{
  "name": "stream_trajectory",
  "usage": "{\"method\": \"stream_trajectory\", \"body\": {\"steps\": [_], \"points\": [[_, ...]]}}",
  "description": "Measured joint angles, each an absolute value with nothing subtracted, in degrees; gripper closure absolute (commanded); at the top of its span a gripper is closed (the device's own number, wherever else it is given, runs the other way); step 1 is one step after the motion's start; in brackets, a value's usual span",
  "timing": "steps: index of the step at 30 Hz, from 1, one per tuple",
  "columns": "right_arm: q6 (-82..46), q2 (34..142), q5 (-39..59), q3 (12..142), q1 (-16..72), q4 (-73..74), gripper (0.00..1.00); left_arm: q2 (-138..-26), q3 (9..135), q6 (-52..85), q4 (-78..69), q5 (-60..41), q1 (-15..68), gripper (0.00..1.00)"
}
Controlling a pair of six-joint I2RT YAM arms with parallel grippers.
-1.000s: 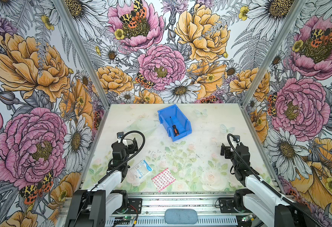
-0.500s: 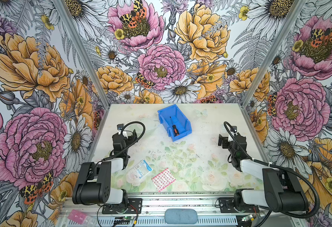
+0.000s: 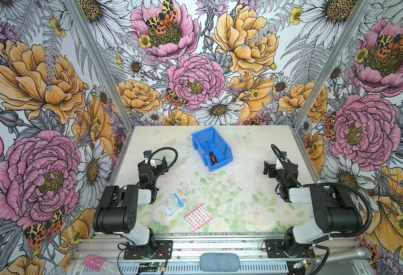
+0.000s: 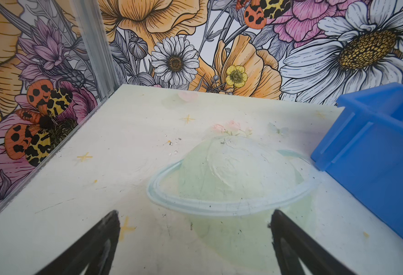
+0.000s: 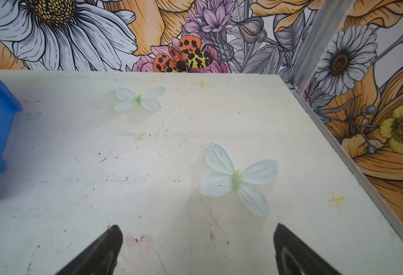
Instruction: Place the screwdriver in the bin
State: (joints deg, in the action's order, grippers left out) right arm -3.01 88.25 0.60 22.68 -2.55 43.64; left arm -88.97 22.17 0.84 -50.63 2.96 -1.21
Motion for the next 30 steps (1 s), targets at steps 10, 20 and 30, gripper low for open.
{"method": "stream_trajectory", "body": {"steps": [10, 20, 30], "points": [[-3.55, 88.25, 0.95, 22.68, -2.68, 46.17, 0.01, -88.97, 22.17, -0.62, -51.68, 4.21, 0.25, 0.01], [-3.60, 88.25, -3.75, 22.68, -1.08, 46.19, 0.00, -88.97, 22.17, -0.64, -51.94, 4.25, 0.25, 0.01], [-3.60, 88.25, -4.95, 22.68, -1.04, 46.19, 0.01, -88.97, 22.06, -0.86, -52.10, 3.31, -0.82, 0.01]]}}
